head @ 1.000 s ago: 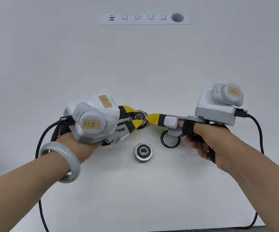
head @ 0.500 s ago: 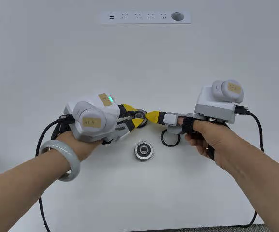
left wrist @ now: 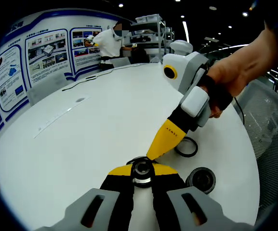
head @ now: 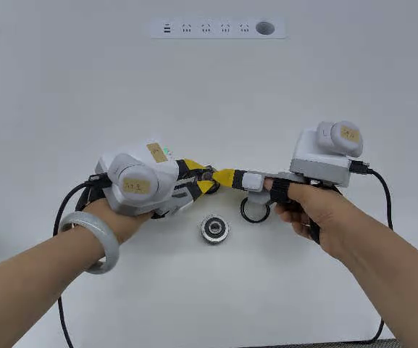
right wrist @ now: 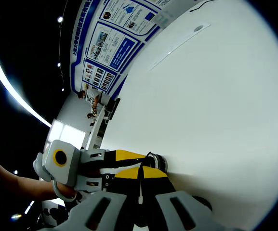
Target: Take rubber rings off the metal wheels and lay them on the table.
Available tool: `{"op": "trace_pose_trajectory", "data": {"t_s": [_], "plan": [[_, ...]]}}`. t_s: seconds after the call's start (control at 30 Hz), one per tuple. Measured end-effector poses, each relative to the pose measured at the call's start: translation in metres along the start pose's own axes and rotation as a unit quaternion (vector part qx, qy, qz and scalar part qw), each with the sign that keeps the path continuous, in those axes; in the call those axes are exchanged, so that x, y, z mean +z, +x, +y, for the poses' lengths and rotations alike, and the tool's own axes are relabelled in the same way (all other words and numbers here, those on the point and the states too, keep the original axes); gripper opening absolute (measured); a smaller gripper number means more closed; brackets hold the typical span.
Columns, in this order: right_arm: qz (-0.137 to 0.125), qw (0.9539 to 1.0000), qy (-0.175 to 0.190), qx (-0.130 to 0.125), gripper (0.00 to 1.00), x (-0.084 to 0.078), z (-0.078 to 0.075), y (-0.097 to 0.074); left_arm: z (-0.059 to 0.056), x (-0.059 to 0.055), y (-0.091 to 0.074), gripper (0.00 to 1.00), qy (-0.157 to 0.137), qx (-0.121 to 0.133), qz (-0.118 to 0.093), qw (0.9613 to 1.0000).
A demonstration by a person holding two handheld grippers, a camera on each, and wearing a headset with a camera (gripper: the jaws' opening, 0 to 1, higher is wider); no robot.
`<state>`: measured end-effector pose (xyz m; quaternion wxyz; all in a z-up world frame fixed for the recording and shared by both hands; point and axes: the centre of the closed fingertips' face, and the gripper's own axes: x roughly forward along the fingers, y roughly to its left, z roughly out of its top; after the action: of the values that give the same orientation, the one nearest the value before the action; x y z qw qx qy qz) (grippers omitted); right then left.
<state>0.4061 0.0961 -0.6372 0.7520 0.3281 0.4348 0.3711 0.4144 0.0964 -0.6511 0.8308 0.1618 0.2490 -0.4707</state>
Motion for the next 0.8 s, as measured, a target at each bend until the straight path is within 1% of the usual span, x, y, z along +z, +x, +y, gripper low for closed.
{"op": "trace_pose_trajectory", "data": {"t_s": [0.03, 0.07, 0.13, 0.23, 0.37, 0.43, 0.47, 0.67, 0.73, 0.8], "plan": [[0.002, 1.0, 0.0, 0.004, 0.01, -0.001, 0.002, 0.0, 0.0, 0.0, 0.0, 0.13, 0.0, 0.0, 0.0, 1.0], [-0.002, 0.9999, 0.002, 0.013, 0.01, 0.0, 0.006, -0.002, 0.0, 0.0, 0.0, 0.13, 0.0, 0.0, 0.0, 1.0], [-0.006, 1.0, -0.002, 0.002, 0.01, 0.001, 0.002, -0.003, 0.0, 0.0, 0.0, 0.13, 0.001, 0.0, 0.001, 1.0], [-0.01, 0.9999, 0.007, -0.009, 0.01, 0.003, -0.004, -0.003, 0.0, 0.0, 0.0, 0.14, 0.006, -0.001, 0.002, 1.0], [-0.01, 0.9998, 0.004, -0.016, 0.02, 0.003, -0.007, -0.002, -0.001, 0.001, 0.0, 0.14, 0.015, -0.006, 0.0, 0.9999], [-0.012, 0.9998, 0.004, -0.017, 0.02, 0.003, -0.007, -0.002, 0.0, 0.003, 0.0, 0.14, 0.014, -0.006, -0.008, 0.9999], [-0.012, 0.9997, 0.002, -0.02, 0.02, 0.003, -0.008, -0.002, -0.001, 0.003, 0.0, 0.15, 0.022, -0.005, -0.007, 0.9997], [-0.013, 0.9997, 0.002, -0.023, 0.02, 0.004, -0.01, -0.002, 0.0, 0.007, -0.006, 0.23, 0.03, 0.0, -0.02, 0.9993], [-0.013, 0.9997, 0.001, -0.023, 0.02, 0.004, -0.01, -0.002, 0.001, 0.007, -0.007, 0.27, 0.032, 0.003, -0.02, 0.9993], [-0.013, 0.9997, 0.001, -0.023, 0.02, 0.004, -0.01, -0.002, 0.001, 0.006, -0.009, 0.28, 0.03, 0.001, -0.021, 0.9993]]}}
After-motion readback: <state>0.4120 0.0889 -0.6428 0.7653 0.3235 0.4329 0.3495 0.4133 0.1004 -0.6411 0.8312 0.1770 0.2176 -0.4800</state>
